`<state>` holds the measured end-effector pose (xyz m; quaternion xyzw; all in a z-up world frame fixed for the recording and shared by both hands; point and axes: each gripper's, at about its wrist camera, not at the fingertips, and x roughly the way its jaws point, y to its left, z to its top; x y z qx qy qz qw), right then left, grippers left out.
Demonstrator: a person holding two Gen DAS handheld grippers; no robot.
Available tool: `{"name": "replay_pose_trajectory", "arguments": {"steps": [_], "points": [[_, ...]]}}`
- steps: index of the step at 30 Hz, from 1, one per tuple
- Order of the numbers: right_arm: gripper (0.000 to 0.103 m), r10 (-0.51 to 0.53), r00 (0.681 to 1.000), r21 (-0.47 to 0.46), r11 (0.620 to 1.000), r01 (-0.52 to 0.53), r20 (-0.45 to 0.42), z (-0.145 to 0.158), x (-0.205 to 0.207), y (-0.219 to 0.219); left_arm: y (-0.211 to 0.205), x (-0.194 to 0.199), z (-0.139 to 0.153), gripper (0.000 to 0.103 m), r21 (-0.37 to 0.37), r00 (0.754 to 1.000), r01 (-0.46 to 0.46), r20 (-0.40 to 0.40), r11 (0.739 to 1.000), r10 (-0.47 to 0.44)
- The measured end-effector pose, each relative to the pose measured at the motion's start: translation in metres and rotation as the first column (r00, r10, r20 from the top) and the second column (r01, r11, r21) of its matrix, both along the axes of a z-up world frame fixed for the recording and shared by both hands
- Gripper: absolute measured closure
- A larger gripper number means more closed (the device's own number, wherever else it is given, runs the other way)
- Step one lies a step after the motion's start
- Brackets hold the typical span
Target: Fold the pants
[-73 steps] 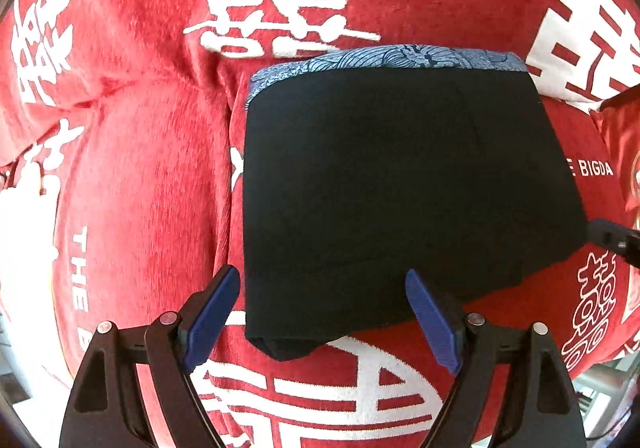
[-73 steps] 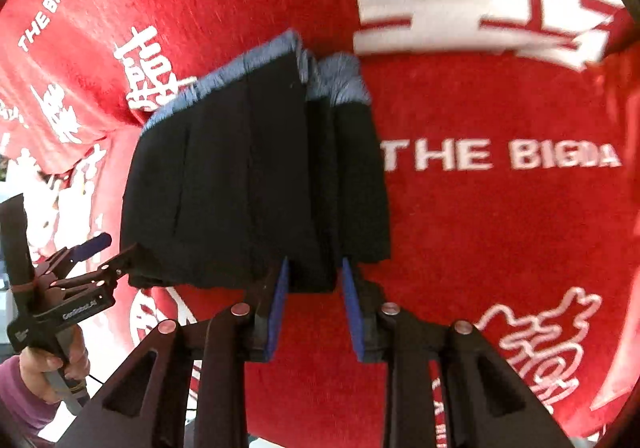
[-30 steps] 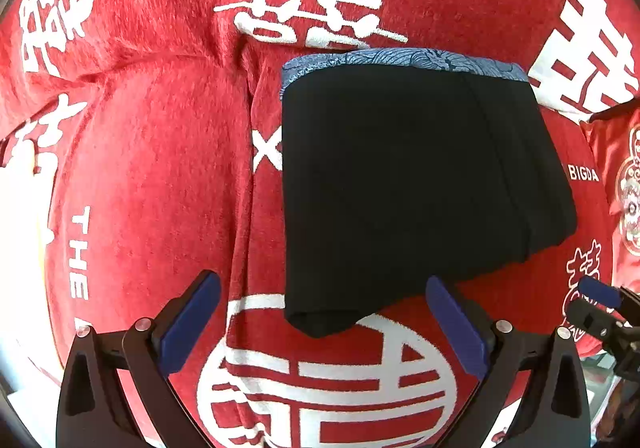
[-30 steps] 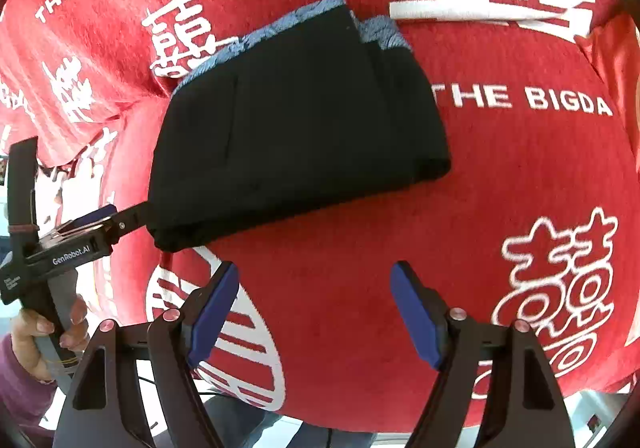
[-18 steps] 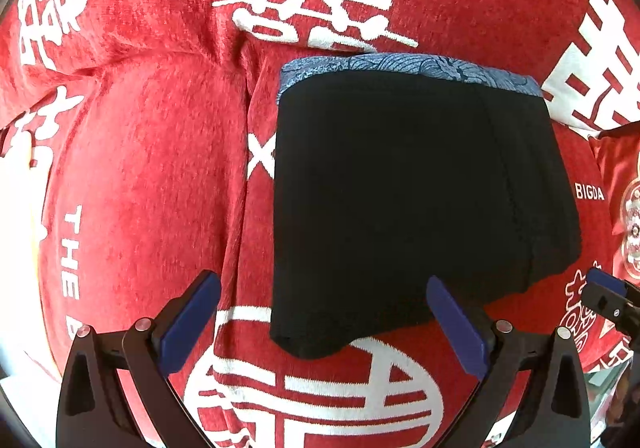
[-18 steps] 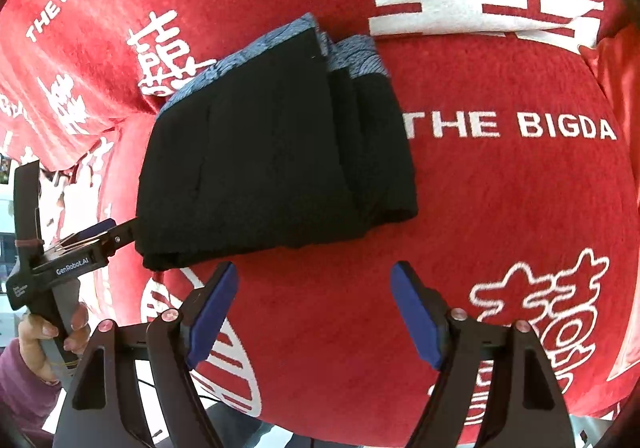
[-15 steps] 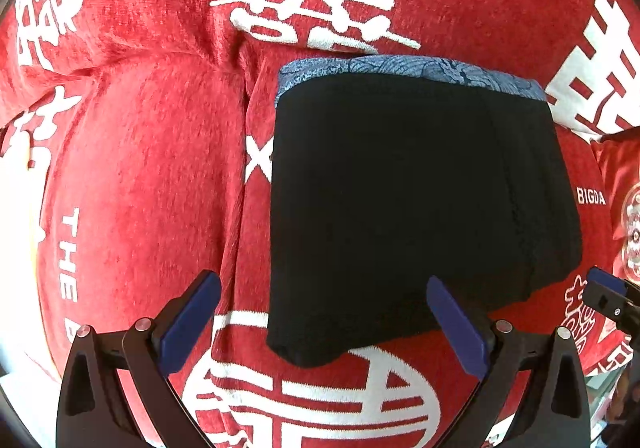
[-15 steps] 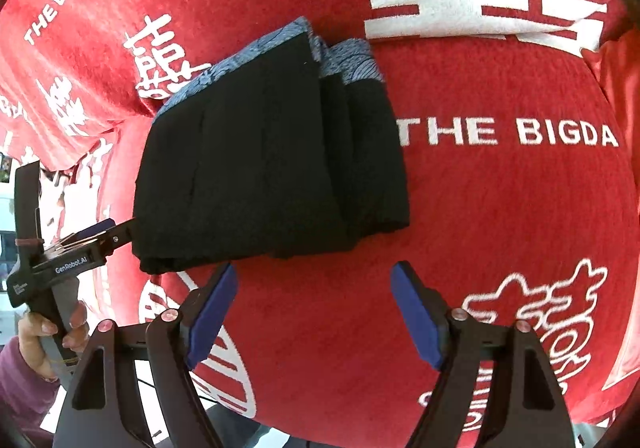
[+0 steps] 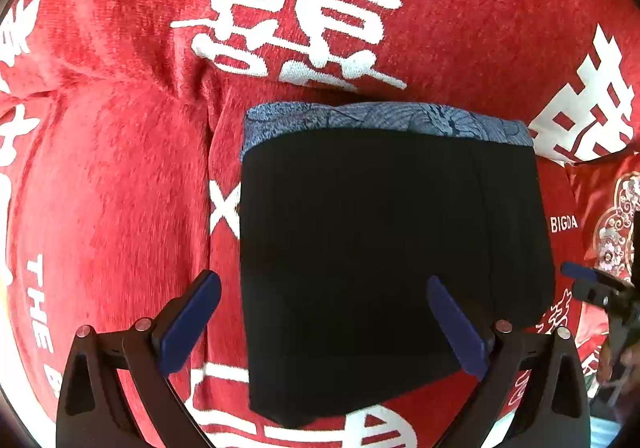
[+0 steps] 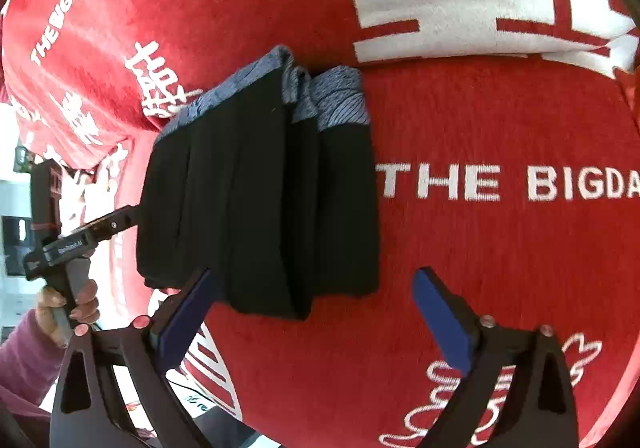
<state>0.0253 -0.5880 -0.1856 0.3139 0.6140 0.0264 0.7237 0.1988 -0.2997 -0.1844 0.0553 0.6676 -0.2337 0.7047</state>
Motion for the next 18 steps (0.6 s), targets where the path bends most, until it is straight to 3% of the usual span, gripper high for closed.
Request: {"name": "replay_pose_trajectory", "arguments": {"steps": [6,14,18], "points": [[0.004,-0.023,1.000,0.089,0.996,0.024,-0.011,-0.022,0.008,-0.023,0.011,0.015,-0.012,0.000,-0.056,0.997,-0.009,-0.072,0.998,0.005],[0.004,-0.013,1.000,0.249,0.968,0.013,-0.002,-0.052,0.017,-0.032,0.018,0.024,-0.038,0.000,-0.095,0.989,0.062,-0.131,0.994,-0.074],[0.004,0.021,1.000,0.317,0.948,-0.025,0.017,-0.066,0.026,-0.028,0.016,0.030,-0.054,0.000,-0.160,0.978,0.050,-0.192,0.986,-0.081]]}}
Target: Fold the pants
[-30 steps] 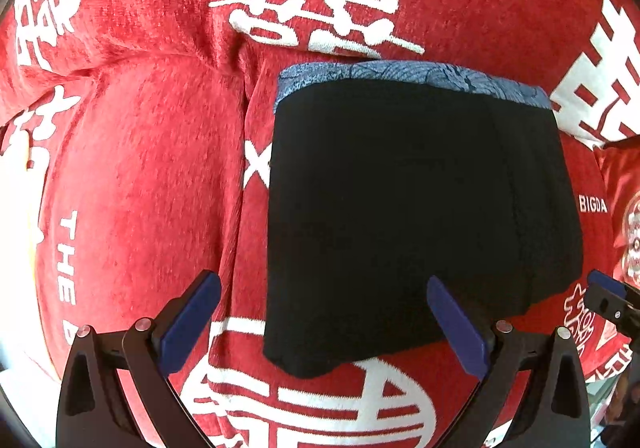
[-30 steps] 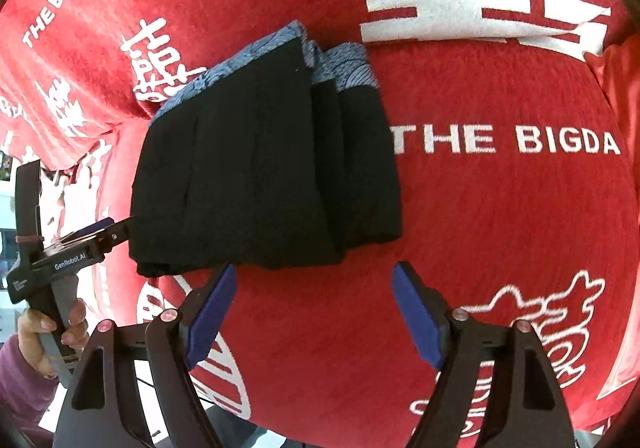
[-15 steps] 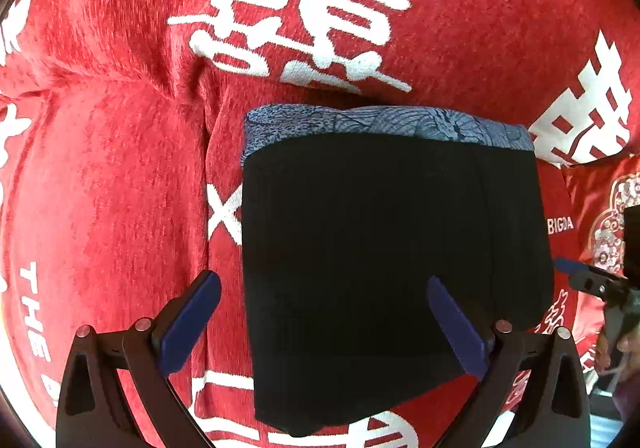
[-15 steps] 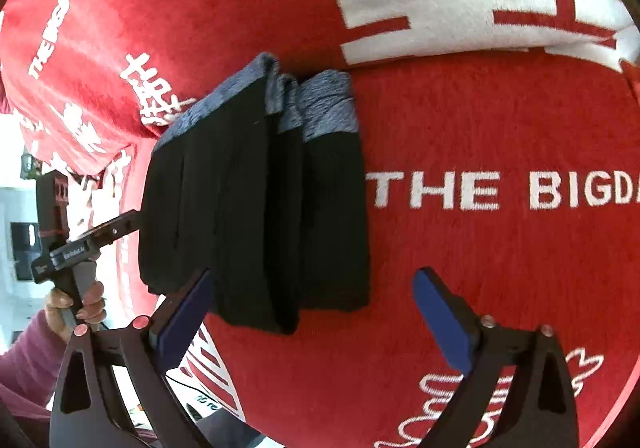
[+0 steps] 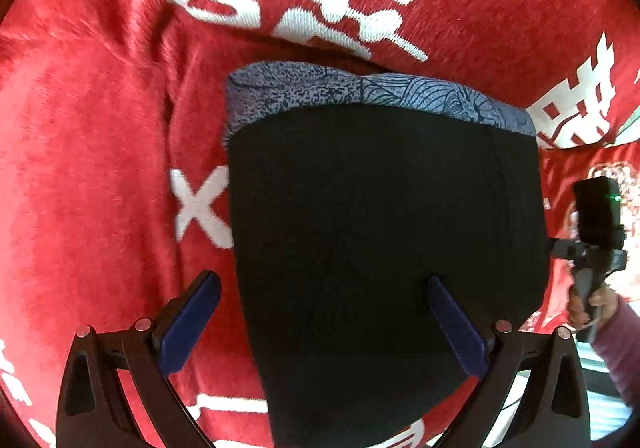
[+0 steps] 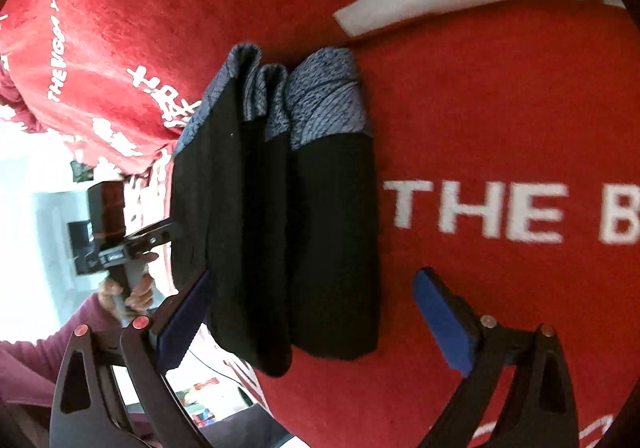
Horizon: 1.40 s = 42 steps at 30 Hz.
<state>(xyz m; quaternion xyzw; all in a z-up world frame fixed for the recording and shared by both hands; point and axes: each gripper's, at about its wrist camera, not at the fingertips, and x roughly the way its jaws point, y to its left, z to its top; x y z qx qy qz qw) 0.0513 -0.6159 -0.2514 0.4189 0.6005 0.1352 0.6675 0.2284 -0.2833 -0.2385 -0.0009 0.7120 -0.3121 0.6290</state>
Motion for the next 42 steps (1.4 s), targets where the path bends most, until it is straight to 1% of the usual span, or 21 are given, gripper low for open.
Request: {"name": "replay_pose_trajectory", "arguments": {"steps": [3,6,7,8,9,11,14,16,22,24,27,30,31,32,33,35,36,38,39,40,42], "points": [[0.007,0.022,0.999,0.051,0.998,-0.024,0.035,-0.003,0.011,0.010,-0.006,0.001,-0.008,0.000,-0.043,0.999,0.001,-0.037,0.999,-0.003],[0.013,0.024,0.999,0.028,0.999,-0.024,0.026,-0.007,0.022,0.022,-0.011,-0.002,-0.017,0.000,-0.068,0.998,-0.026,-0.065,0.997,0.021],[0.019,0.016,1.000,0.025,1.000,-0.017,0.022,-0.007,0.024,0.022,-0.010,-0.005,-0.016,0.002,-0.070,0.998,-0.042,-0.056,0.997,0.039],[0.029,0.004,1.000,0.016,1.000,-0.004,0.010,-0.008,0.026,0.021,-0.010,-0.008,-0.012,0.009,-0.074,0.998,-0.055,-0.039,0.996,0.052],[0.034,-0.009,1.000,0.013,1.000,0.009,-0.005,-0.009,0.026,0.020,-0.010,-0.011,-0.008,0.013,-0.079,0.998,-0.062,-0.023,0.995,0.060],[0.053,-0.028,1.000,0.031,0.999,0.028,-0.011,-0.005,0.021,0.018,-0.009,-0.017,0.007,0.029,-0.082,0.998,-0.063,0.017,0.995,0.065],[0.066,-0.063,0.998,0.094,0.994,0.061,0.013,0.008,0.014,0.014,-0.006,-0.023,0.027,0.044,-0.092,0.995,-0.080,0.045,0.993,0.084],[0.067,-0.069,0.997,0.129,0.990,0.064,0.035,0.020,0.010,0.015,0.002,-0.026,0.040,0.045,-0.097,0.994,-0.083,0.055,0.992,0.089],[0.068,-0.075,0.996,0.204,0.977,0.062,0.056,0.047,-0.020,0.039,0.028,-0.052,0.080,0.045,-0.068,0.992,-0.080,0.093,0.994,0.086],[0.068,-0.095,0.994,0.226,0.971,0.081,0.053,0.053,-0.038,0.048,0.037,-0.067,0.085,0.045,-0.051,0.992,-0.070,0.104,0.996,0.075],[0.068,-0.089,0.995,0.205,0.976,0.077,0.050,0.056,-0.063,0.064,0.044,-0.089,0.072,0.045,-0.021,0.994,-0.054,0.095,0.998,0.056],[0.067,-0.102,0.994,0.185,0.978,0.096,0.024,0.041,-0.080,0.081,0.058,-0.105,0.045,0.044,-0.011,0.996,-0.047,0.075,0.999,0.048],[0.065,-0.109,0.994,0.165,0.980,0.106,0.010,0.031,-0.086,0.086,0.055,-0.107,0.036,0.039,-0.018,0.996,-0.062,0.069,0.998,0.063],[0.062,-0.105,0.994,0.141,0.985,0.103,0.006,0.026,-0.090,0.088,0.059,-0.108,0.028,0.026,-0.030,0.993,-0.087,0.073,0.996,0.089],[0.060,-0.100,0.995,0.089,0.991,0.099,0.005,0.020,-0.093,0.091,0.064,-0.108,0.025,0.021,-0.039,0.991,-0.101,0.087,0.994,0.104],[0.046,-0.115,0.993,0.050,0.992,0.115,0.008,0.014,-0.097,0.091,0.067,-0.108,0.019,0.008,-0.029,0.988,-0.112,0.105,0.993,0.114],[0.041,-0.124,0.992,0.012,0.992,0.124,-0.002,0.013,-0.097,0.092,0.067,-0.107,0.018,0.006,-0.020,0.987,-0.113,0.109,0.993,0.115],[0.040,-0.120,0.993,-0.041,0.992,0.121,0.009,0.020,-0.097,0.096,0.065,-0.106,0.019,0.005,0.000,0.987,-0.105,0.124,0.994,0.105],[0.037,-0.115,0.993,-0.087,0.989,0.115,0.006,0.024,-0.098,0.096,0.064,-0.107,0.023,0.005,0.019,0.985,-0.098,0.146,0.995,0.094],[0.030,-0.111,0.994,-0.144,0.984,0.109,-0.005,0.028,-0.101,0.096,0.062,-0.110,0.028,0.005,0.047,0.980,-0.088,0.181,0.995,0.078],[0.028,-0.110,0.993,-0.253,0.962,0.100,-0.028,0.042,-0.100,0.098,0.055,-0.114,0.042,0.005,0.114,0.968,-0.072,0.248,0.991,0.042]]}}
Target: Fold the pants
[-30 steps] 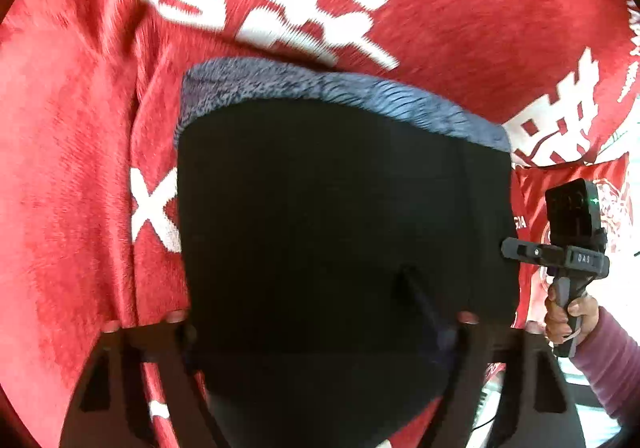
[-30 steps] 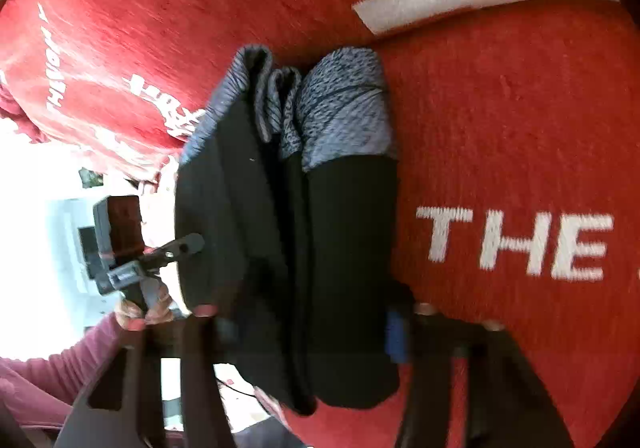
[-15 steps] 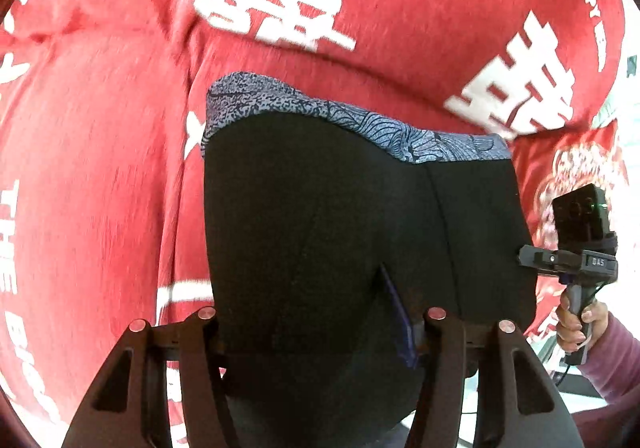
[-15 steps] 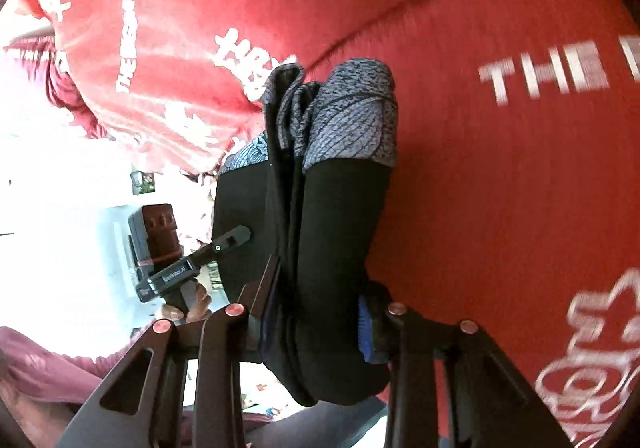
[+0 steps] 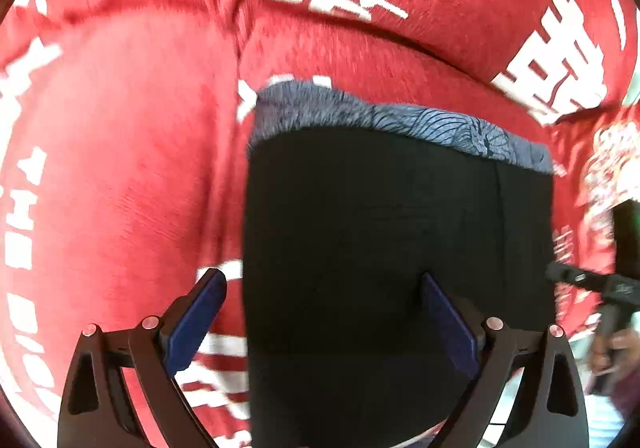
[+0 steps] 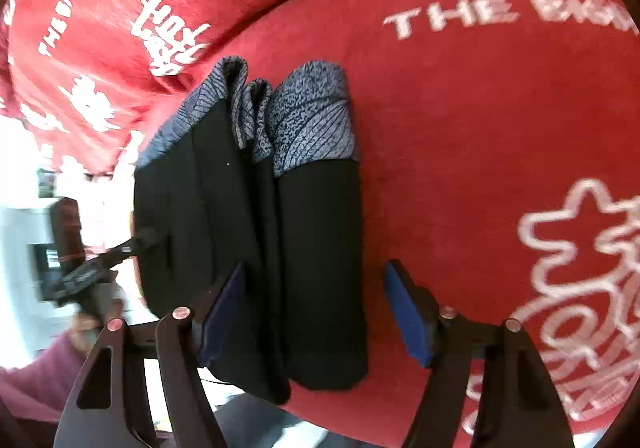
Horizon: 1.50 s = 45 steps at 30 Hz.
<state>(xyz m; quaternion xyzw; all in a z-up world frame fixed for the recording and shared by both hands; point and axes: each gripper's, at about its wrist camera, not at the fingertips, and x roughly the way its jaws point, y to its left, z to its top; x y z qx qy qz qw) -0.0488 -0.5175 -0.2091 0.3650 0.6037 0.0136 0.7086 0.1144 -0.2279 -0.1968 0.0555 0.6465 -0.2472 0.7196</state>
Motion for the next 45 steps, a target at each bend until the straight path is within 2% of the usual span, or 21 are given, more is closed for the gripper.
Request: {"name": "replay_pose_trajectory", "arguments": {"steps": [3,4,11,17,21,25,36,45], "points": [[0.022,-0.011,0.999,-0.119,0.993,0.008,-0.031,0.020,-0.008,0.003,0.001,-0.009,0.019,0.004,0.055,0.998,0.020,0.062,0.998,-0.024],[0.022,-0.023,0.999,-0.152,0.988,0.015,-0.045,0.026,-0.011,0.005,0.003,-0.013,0.025,0.001,0.070,0.997,0.026,0.077,0.997,-0.031],[0.020,-0.099,0.992,-0.240,0.968,0.077,-0.082,0.062,-0.032,0.030,0.005,-0.044,0.066,0.001,0.148,0.991,0.022,0.129,0.989,-0.041],[0.018,-0.101,0.993,-0.296,0.952,0.077,-0.068,0.097,-0.043,0.064,0.009,-0.065,0.094,0.001,0.235,0.983,0.010,0.175,0.972,-0.052],[0.018,-0.081,0.992,-0.353,0.935,0.043,-0.094,0.118,-0.045,0.089,0.016,-0.069,0.115,0.001,0.243,0.978,-0.014,0.205,0.970,-0.037],[0.018,-0.088,0.990,-0.356,0.934,0.043,-0.113,0.132,-0.051,0.107,0.022,-0.074,0.135,0.001,0.257,0.970,-0.017,0.238,0.966,-0.046],[0.018,-0.092,0.988,-0.413,0.910,0.034,-0.121,0.169,-0.057,0.136,0.031,-0.090,0.162,0.001,0.232,0.976,0.008,0.208,0.973,-0.058],[0.018,-0.058,0.990,-0.418,0.908,-0.002,-0.131,0.182,-0.061,0.130,0.018,-0.103,0.173,0.001,0.244,0.981,-0.021,0.190,0.970,-0.027]]}}
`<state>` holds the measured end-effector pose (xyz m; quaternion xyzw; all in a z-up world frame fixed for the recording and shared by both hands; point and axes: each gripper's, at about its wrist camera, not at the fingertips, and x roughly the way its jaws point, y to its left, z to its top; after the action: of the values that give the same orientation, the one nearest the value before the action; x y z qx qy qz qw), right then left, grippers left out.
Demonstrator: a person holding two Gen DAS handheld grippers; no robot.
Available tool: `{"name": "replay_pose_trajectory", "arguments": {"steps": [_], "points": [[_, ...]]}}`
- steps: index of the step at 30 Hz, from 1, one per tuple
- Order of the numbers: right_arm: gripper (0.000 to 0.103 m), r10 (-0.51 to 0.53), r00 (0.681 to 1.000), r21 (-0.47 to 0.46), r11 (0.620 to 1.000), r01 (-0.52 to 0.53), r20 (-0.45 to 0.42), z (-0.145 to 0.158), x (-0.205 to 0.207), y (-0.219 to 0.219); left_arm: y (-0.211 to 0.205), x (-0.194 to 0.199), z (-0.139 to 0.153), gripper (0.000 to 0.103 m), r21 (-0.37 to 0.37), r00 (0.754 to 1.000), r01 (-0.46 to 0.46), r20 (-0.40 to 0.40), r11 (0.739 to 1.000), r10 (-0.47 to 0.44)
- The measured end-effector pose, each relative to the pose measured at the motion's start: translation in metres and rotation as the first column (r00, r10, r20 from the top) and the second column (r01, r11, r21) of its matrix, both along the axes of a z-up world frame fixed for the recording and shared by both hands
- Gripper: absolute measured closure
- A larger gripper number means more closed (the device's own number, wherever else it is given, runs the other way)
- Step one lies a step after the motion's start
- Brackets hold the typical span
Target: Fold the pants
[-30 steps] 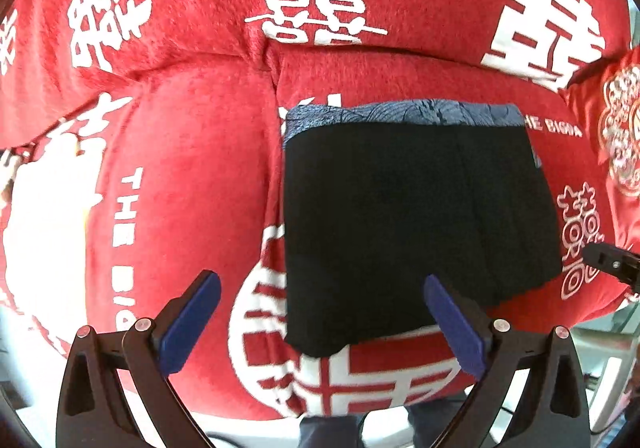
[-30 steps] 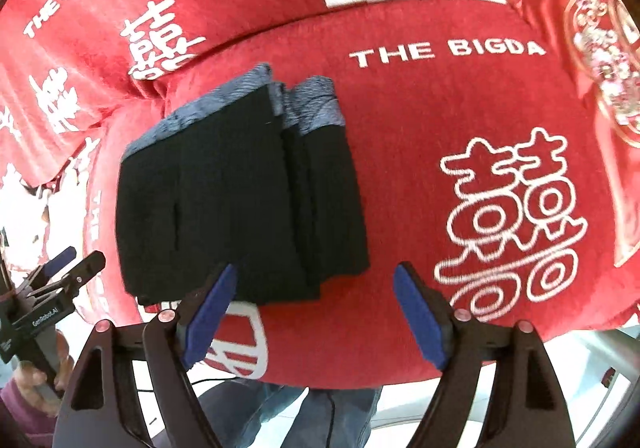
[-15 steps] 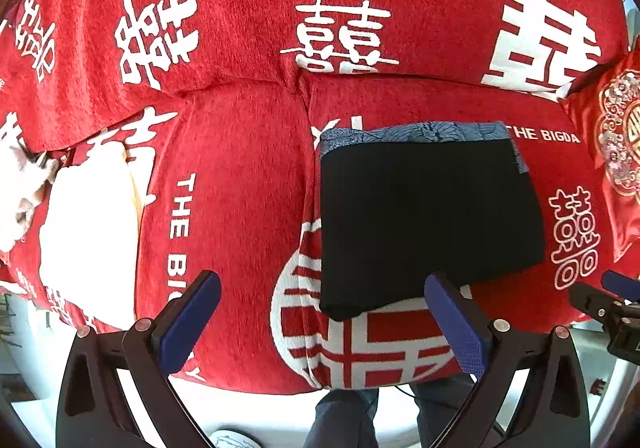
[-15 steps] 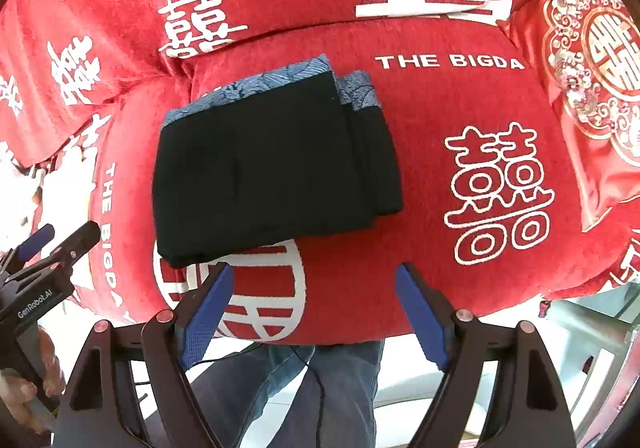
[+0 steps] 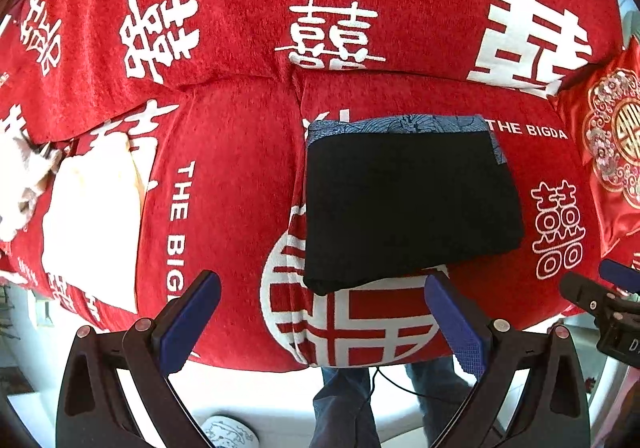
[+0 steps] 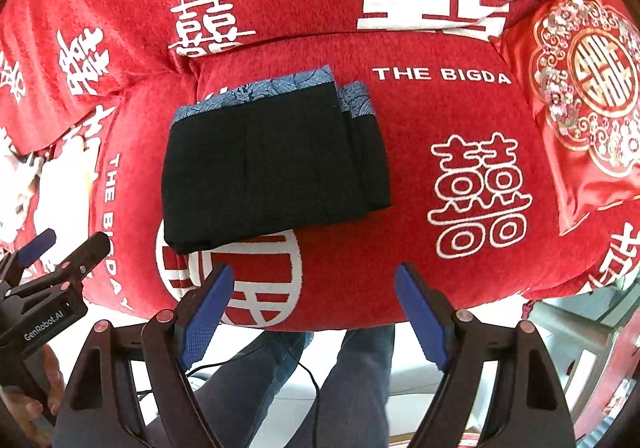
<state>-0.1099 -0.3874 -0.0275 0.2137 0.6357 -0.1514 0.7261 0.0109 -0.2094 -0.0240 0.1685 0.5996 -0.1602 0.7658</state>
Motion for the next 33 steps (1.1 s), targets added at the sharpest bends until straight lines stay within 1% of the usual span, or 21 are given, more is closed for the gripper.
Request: {"name": "replay_pose_trajectory", "arguments": {"steps": [3,5,8,13,23,33], "points": [[0.018,0.023,1.000,-0.005,1.000,-0.023,-0.008,0.002,-0.001,-0.007,-0.007,-0.005,0.001,0.001,0.002,1.000,-0.012,-0.001,1.000,0.012],[0.018,0.041,0.999,-0.004,0.999,-0.041,-0.006,0.004,-0.002,-0.011,-0.012,-0.010,-0.001,0.001,0.024,1.000,-0.015,-0.002,1.000,0.015],[0.018,0.056,0.998,0.004,0.998,-0.056,-0.006,0.003,-0.004,-0.015,-0.017,-0.015,-0.002,0.001,0.018,0.999,-0.033,-0.026,0.999,0.034],[0.018,0.063,0.998,0.020,0.998,-0.063,0.001,0.002,-0.005,-0.020,-0.025,-0.023,-0.003,0.001,0.054,1.000,-0.016,-0.006,0.998,0.016],[0.018,0.068,0.998,0.023,0.997,-0.068,0.000,0.002,-0.006,-0.023,-0.026,-0.024,0.000,0.001,0.052,0.999,-0.030,-0.010,0.998,0.031],[0.018,0.065,0.998,0.023,0.998,-0.065,0.000,0.002,-0.005,-0.022,-0.032,-0.024,0.001,0.001,0.045,1.000,-0.015,-0.020,0.999,0.015]]}}
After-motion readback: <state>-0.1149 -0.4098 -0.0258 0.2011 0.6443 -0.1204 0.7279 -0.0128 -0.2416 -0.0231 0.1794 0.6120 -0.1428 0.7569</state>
